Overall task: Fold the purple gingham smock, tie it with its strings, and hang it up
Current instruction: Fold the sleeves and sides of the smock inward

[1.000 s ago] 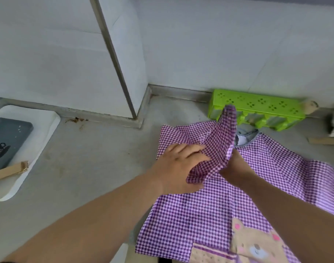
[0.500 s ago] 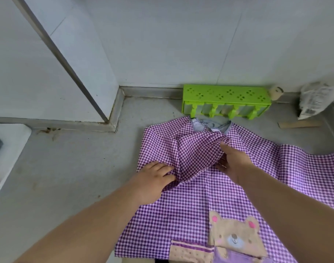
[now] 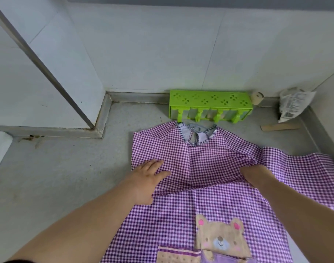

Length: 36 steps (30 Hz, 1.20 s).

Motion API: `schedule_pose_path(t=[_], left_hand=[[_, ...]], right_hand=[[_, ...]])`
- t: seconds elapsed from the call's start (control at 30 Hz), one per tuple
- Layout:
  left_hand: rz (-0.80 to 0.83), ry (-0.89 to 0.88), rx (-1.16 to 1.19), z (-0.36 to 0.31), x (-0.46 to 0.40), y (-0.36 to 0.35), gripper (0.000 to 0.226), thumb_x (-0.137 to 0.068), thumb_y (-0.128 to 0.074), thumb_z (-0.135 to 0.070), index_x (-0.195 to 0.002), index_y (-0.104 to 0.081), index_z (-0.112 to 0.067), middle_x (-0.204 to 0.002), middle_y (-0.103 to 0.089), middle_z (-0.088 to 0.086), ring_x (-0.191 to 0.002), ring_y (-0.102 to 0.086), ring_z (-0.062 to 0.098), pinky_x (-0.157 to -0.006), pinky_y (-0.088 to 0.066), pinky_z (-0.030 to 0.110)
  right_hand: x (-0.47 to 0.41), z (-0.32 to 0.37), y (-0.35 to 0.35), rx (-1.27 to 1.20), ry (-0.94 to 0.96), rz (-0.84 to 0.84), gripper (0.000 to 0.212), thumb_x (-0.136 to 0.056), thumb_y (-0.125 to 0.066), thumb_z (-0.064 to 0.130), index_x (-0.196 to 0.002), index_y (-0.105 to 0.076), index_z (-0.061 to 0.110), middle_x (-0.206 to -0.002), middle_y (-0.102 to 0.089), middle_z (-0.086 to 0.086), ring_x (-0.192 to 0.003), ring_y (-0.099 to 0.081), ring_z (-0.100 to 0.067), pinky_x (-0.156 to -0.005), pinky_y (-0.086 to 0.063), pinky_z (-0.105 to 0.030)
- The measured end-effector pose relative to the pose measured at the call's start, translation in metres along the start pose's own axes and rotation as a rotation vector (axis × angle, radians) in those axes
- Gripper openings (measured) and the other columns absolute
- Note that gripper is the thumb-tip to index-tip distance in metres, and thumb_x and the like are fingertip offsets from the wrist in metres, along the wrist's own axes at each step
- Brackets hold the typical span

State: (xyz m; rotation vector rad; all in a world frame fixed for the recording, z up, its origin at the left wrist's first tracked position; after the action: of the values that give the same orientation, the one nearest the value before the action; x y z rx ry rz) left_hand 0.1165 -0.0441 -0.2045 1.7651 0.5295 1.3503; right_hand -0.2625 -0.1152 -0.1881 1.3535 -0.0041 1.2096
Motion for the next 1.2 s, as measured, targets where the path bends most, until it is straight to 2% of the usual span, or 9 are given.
schedule_pose_path(t=[0.13, 0.23, 0.37, 0.5, 0.63, 0.9, 0.97, 1.07, 1.2], left_hand=[[0.055, -0.031, 0.02, -0.009, -0.002, 0.0, 0.112, -0.088, -0.076, -0.032, -0.166, 0.004, -0.046, -0.174, 0.028, -0.005, -0.162, 0.017, 0.023, -0.13, 0.001, 0.048], [0.062, -0.035, 0.015, -0.012, -0.004, -0.003, 0.11, -0.088, -0.076, -0.032, -0.166, 0.001, -0.046, -0.174, 0.028, -0.006, -0.162, 0.019, 0.025, -0.128, 0.004, 0.049], [0.079, -0.043, 0.009, -0.013, -0.005, -0.003, 0.109, -0.089, -0.076, -0.032, -0.165, 0.0, -0.047, -0.174, 0.028, -0.005, -0.162, 0.019, 0.026, -0.127, 0.005, 0.049], [0.088, -0.054, -0.022, -0.016, -0.008, -0.004, 0.108, -0.09, -0.075, -0.032, -0.163, 0.002, -0.054, -0.173, 0.03, -0.001, -0.162, 0.018, 0.031, -0.129, 0.004, 0.057], [0.1, -0.046, -0.032, -0.015, -0.011, -0.012, 0.109, -0.091, -0.073, -0.03, -0.161, 0.006, -0.057, -0.172, 0.034, 0.001, -0.161, 0.021, 0.033, -0.128, 0.001, 0.067], [0.113, -0.04, -0.038, -0.014, -0.013, -0.021, 0.11, -0.093, -0.069, -0.031, -0.159, 0.015, -0.059, -0.169, 0.04, 0.002, -0.158, 0.028, 0.034, -0.126, 0.003, 0.07], [0.107, -0.037, -0.042, -0.013, -0.013, -0.022, 0.11, -0.093, -0.068, -0.031, -0.158, 0.016, -0.059, -0.168, 0.04, 0.003, -0.158, 0.029, 0.035, -0.126, 0.004, 0.071], [0.12, -0.036, -0.045, -0.013, -0.014, -0.022, 0.11, -0.093, -0.067, -0.029, -0.158, 0.017, -0.059, -0.167, 0.042, 0.003, -0.157, 0.032, 0.035, -0.125, 0.006, 0.071], [0.144, -0.054, -0.012, -0.012, -0.013, -0.019, 0.107, -0.092, -0.066, -0.043, -0.158, 0.017, -0.059, -0.166, 0.043, 0.001, -0.157, 0.033, 0.03, -0.126, 0.008, 0.068]], right_hand=[[0.013, 0.021, 0.015, 0.391, 0.146, -0.229, 0.072, -0.08, -0.074, 0.036, -0.135, -0.039, 0.006, -0.127, -0.05, -0.016, -0.114, -0.058, -0.038, -0.091, -0.053, -0.047], [0.027, 0.063, -0.003, 0.679, 0.536, -0.374, 0.06, -0.082, -0.063, 0.021, -0.136, -0.037, 0.022, -0.13, -0.047, -0.008, -0.119, -0.053, -0.03, -0.099, -0.05, -0.047], [0.028, 0.114, -0.04, 0.762, 0.794, -0.192, 0.051, -0.096, -0.053, 0.02, -0.144, -0.045, 0.032, -0.141, -0.055, 0.0, -0.133, -0.048, -0.026, -0.114, -0.036, -0.048], [0.024, 0.148, -0.058, 0.646, 0.762, -0.171, 0.032, -0.107, -0.036, 0.037, -0.128, -0.06, 0.027, -0.111, -0.071, -0.003, -0.101, -0.065, -0.027, -0.092, -0.049, -0.044], [0.013, 0.159, -0.07, 0.668, 0.52, -0.132, 0.054, -0.104, -0.031, 0.059, -0.092, -0.061, 0.015, -0.081, -0.068, -0.001, -0.075, -0.066, -0.022, -0.078, -0.05, -0.039], [-0.007, 0.183, -0.084, 0.668, 0.565, 0.06, 0.024, -0.103, -0.046, 0.025, -0.111, -0.063, 0.01, -0.086, -0.062, -0.005, -0.075, -0.063, -0.024, -0.064, -0.054, -0.041], [-0.001, 0.2, -0.067, 0.299, 0.545, 0.061, 0.019, -0.106, -0.049, 0.024, -0.105, -0.062, 0.011, -0.09, -0.069, -0.008, -0.071, -0.066, -0.02, -0.059, -0.056, -0.036], [0.011, 0.216, -0.033, -0.412, 0.55, 0.023, 0.022, -0.106, -0.053, 0.024, -0.128, -0.057, 0.023, -0.121, -0.069, 0.003, -0.083, -0.073, -0.012, -0.064, -0.059, -0.032], [0.047, 0.19, -0.029, 0.067, 0.805, -0.141, 0.018, -0.102, -0.054, 0.027, -0.119, -0.059, 0.031, -0.107, -0.065, 0.012, -0.068, -0.065, -0.009, -0.052, -0.046, -0.025]])
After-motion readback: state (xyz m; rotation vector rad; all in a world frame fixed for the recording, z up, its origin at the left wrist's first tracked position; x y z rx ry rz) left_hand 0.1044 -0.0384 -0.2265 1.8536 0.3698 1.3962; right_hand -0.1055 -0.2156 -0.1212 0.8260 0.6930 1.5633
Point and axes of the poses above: each hand's wrist, its own x-axis away from the middle knuckle, its own y-axis out of the back of the hand, z = x × y, the point moved 5 cm from there along -x, towards the middle knuckle
